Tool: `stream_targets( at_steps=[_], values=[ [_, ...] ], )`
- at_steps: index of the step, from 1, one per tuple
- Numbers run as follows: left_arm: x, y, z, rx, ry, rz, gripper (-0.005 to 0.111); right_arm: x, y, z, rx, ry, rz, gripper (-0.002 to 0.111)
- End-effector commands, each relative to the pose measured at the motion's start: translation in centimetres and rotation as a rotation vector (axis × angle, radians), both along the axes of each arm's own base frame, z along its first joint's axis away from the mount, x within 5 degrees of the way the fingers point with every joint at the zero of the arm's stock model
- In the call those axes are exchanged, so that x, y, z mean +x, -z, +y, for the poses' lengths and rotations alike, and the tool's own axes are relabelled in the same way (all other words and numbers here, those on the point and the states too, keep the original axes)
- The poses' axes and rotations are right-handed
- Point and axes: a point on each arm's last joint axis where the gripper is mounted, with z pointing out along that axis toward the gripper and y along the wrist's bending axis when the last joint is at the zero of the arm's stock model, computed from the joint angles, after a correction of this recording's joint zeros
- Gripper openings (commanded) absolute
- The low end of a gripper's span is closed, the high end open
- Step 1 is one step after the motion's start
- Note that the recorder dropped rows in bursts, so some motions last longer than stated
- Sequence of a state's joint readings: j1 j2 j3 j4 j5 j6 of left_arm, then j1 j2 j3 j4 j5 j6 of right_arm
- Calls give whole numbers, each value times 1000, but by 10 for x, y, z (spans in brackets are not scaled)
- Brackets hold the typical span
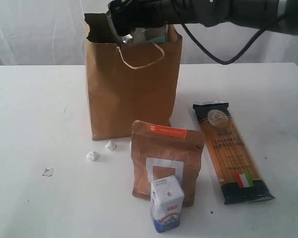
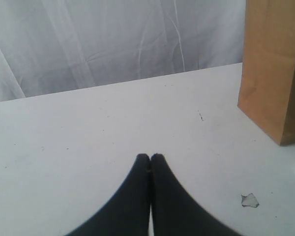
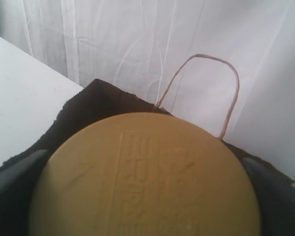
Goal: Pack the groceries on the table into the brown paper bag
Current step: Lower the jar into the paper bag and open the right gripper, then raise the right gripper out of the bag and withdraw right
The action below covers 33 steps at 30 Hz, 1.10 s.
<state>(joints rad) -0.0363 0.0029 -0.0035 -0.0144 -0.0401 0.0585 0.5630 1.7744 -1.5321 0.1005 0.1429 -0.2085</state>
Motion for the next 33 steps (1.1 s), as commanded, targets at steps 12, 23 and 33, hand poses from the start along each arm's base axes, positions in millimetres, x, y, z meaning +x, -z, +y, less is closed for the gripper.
stream_targets(
  at_steps=[12,23,33],
  values=[
    [0,0,0,-13,-2,-9,0,-2,-22,-8,126,40,-27,95],
    [0,0,0,-13,-2,-9,0,-2,-19,-7,161,56,28,105],
    [0,0,0,-13,-2,-9,0,-8,-13,-1,118,35,90,105]
  ],
)
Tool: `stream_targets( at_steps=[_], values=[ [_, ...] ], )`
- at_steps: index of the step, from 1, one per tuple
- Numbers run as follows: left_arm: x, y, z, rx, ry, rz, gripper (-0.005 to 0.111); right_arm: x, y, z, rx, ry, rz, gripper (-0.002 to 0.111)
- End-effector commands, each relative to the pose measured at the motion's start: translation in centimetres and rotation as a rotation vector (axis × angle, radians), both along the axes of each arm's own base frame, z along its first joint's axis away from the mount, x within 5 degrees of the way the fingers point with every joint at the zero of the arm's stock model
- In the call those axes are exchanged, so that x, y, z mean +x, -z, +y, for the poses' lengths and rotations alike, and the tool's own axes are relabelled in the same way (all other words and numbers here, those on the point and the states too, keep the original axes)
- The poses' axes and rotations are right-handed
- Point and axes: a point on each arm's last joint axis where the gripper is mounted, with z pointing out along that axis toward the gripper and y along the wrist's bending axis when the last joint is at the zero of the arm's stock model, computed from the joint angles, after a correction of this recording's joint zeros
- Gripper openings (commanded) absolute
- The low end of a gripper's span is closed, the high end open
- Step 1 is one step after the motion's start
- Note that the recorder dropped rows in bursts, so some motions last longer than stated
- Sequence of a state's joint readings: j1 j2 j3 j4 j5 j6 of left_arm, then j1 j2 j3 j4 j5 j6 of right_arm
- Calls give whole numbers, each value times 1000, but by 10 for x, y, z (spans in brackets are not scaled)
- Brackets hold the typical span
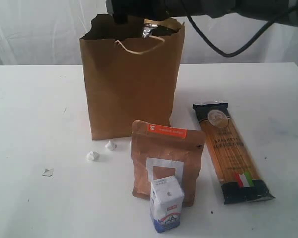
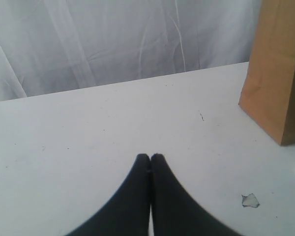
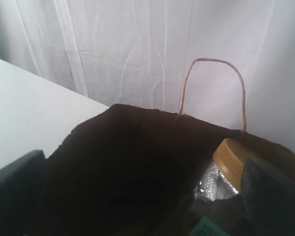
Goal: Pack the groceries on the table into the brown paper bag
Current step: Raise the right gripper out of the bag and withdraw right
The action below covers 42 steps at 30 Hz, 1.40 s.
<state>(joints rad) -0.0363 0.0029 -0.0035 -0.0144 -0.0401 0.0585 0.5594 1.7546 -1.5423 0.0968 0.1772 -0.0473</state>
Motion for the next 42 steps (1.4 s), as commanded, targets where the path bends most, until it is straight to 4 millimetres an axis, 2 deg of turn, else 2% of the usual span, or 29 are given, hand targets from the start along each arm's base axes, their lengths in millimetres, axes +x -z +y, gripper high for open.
stream_targets(
  at_steps=[1,3,6,12,15,17,22,31,37,42],
  values=[
    [0,0,0,-13,-2,-9,0,-6,-4,2,-10,-14,10,105],
    [0,0,0,-13,-2,-9,0,-8,-4,1,-32,-18,29,104],
    [0,0,0,-13,-2,-9,0,-15,-10,-2,-62,-28,42,91],
    [0,0,0,-13,-2,-9,0,-33,-39,-15,-63,-27,-10,34],
    [0,0,0,-13,-2,-9,0,-43,-54,-25,-68,-20,-29,10],
    [0,0,0,-13,-2,-9,0,-49,-63,-34,-74,-10,-30,0],
    [0,0,0,-13,-2,-9,0,-61,-77,-63,-146,43,-11,0],
    [0,0,0,-13,-2,-9,0,-88,-100,-115,-156,154,1,0],
    [0,0,0,-13,-2,-9,0,-112,-93,-142,-180,215,2,0],
    [0,0,0,-13,-2,-9,0,-126,-80,-150,-235,224,37,0]
  ],
)
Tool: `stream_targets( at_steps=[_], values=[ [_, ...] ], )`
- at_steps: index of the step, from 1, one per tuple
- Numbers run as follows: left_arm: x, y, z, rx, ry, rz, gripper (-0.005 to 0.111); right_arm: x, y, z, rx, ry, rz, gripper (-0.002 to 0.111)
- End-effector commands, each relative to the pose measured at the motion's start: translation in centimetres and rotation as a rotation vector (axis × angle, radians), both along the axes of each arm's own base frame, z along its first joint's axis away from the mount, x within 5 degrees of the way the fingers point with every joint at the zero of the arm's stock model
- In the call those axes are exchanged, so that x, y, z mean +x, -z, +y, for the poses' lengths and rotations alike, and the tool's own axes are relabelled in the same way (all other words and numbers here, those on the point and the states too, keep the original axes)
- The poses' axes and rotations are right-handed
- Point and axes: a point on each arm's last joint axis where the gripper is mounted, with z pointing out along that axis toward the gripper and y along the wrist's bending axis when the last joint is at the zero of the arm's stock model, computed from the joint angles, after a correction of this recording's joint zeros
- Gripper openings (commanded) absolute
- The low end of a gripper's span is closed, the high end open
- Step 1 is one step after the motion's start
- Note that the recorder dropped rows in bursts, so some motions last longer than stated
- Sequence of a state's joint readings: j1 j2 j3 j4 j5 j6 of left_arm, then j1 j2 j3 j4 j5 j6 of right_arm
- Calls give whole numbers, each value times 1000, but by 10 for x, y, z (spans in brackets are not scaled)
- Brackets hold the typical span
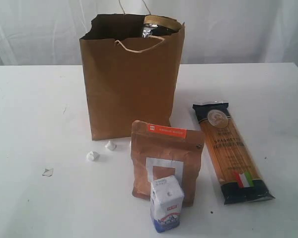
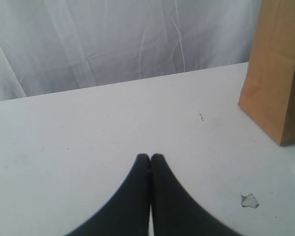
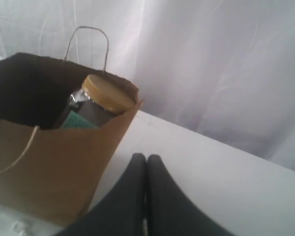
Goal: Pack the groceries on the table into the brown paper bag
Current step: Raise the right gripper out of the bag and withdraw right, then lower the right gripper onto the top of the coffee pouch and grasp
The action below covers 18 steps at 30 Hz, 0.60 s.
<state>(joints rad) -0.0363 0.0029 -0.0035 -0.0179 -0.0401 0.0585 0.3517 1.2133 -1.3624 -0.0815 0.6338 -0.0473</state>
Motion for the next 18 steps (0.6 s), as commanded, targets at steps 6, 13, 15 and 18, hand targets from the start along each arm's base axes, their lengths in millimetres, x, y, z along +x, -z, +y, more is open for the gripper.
stream_targets(
  at_steps=[6,13,15,18],
  values=[
    [0,0,0,-10,-3,-10,0,-17,40,-6,-38,2,183,5],
    [0,0,0,-10,-3,-10,0,-24,76,4,-134,-140,311,65],
    [0,0,0,-10,-3,-10,0,-27,82,9,-170,-192,312,73],
    [0,0,0,-10,-3,-10,0,-30,91,22,-249,-305,302,73]
  ],
)
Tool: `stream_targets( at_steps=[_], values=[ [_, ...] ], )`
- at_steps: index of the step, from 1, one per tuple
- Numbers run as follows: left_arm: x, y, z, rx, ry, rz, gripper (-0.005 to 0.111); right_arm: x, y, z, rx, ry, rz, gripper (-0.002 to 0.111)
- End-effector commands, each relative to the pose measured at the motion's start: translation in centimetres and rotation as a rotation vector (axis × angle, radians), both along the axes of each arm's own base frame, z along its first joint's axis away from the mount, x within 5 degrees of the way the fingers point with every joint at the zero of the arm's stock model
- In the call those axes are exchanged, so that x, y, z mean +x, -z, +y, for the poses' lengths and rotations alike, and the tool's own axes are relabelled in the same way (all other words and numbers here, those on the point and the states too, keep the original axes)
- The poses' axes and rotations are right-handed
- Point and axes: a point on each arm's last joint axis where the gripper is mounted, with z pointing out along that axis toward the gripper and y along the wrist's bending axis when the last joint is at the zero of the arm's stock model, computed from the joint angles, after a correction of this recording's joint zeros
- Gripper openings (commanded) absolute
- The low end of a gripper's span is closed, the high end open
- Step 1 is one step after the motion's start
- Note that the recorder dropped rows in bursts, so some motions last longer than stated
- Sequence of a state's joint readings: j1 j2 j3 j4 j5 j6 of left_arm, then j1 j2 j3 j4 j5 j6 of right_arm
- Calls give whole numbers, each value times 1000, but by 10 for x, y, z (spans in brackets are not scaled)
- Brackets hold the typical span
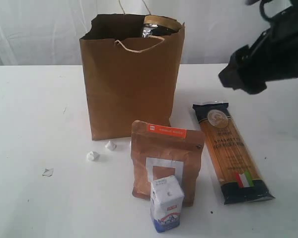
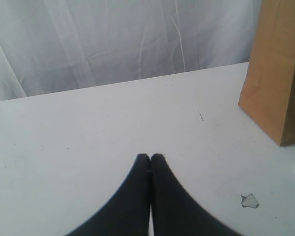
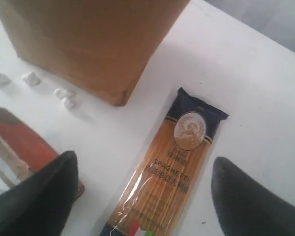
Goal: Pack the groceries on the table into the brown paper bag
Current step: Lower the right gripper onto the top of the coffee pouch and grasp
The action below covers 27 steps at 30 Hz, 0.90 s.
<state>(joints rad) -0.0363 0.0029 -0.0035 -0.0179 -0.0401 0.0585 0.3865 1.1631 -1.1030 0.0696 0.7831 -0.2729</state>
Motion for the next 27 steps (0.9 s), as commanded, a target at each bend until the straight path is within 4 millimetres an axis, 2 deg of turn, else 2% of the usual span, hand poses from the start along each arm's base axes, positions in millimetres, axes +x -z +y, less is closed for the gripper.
stream_targets(
  at_steps=[1,6,11,13,20,27],
  values=[
    [0,0,0,-10,-3,-10,0,-4,13,19,-72,-176,-16,73],
    [0,0,0,-10,-3,-10,0,5,31,44,-115,-304,-22,73],
    [0,0,0,-10,-3,-10,0,15,58,66,-150,-395,57,73],
    [0,0,0,-10,-3,-10,0,16,63,73,-153,-411,66,73],
    [0,0,0,-10,-3,-10,0,15,62,82,-150,-442,40,73],
    [0,0,0,-10,-3,-10,0,22,82,91,-180,-497,89,73]
  ],
)
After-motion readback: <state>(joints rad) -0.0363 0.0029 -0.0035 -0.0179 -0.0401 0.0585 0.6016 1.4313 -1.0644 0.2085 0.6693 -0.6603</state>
